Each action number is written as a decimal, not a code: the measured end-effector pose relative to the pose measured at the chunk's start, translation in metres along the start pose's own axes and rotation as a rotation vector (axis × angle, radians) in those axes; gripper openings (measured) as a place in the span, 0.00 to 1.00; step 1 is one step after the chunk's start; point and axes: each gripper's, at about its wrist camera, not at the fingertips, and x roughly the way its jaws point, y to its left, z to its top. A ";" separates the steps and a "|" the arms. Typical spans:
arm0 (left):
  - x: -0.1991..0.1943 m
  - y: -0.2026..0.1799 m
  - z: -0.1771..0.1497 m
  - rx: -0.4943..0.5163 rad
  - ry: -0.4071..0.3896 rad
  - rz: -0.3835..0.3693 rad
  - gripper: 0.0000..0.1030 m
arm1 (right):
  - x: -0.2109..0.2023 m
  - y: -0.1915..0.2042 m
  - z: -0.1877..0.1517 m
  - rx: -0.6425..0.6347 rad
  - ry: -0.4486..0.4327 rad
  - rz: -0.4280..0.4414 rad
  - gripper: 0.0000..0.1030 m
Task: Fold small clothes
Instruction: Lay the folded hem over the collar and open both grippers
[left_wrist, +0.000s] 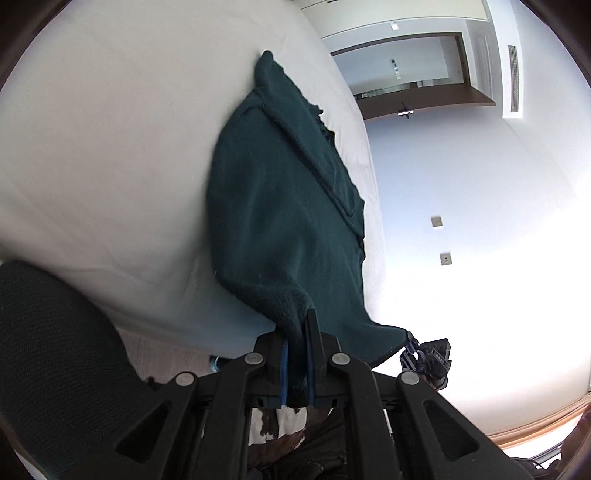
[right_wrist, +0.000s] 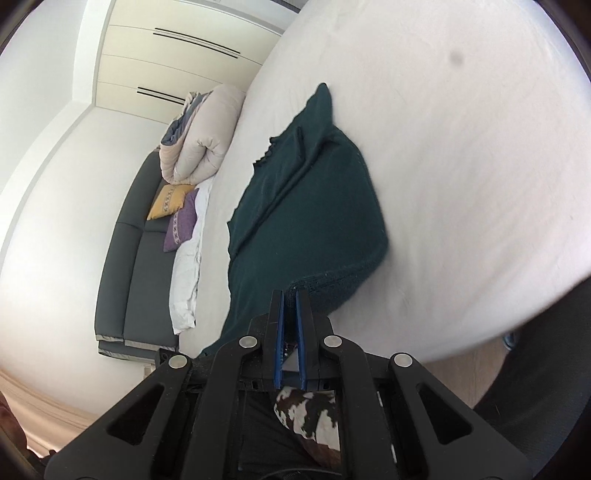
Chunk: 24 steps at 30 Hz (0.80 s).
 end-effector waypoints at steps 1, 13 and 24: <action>0.000 -0.005 0.008 0.000 -0.016 -0.018 0.07 | 0.004 0.006 0.010 0.002 -0.010 0.005 0.05; 0.039 -0.042 0.158 -0.025 -0.174 -0.074 0.07 | 0.106 0.058 0.169 -0.008 -0.121 -0.026 0.05; 0.117 -0.026 0.277 -0.095 -0.189 0.028 0.06 | 0.211 0.015 0.286 0.079 -0.164 -0.217 0.05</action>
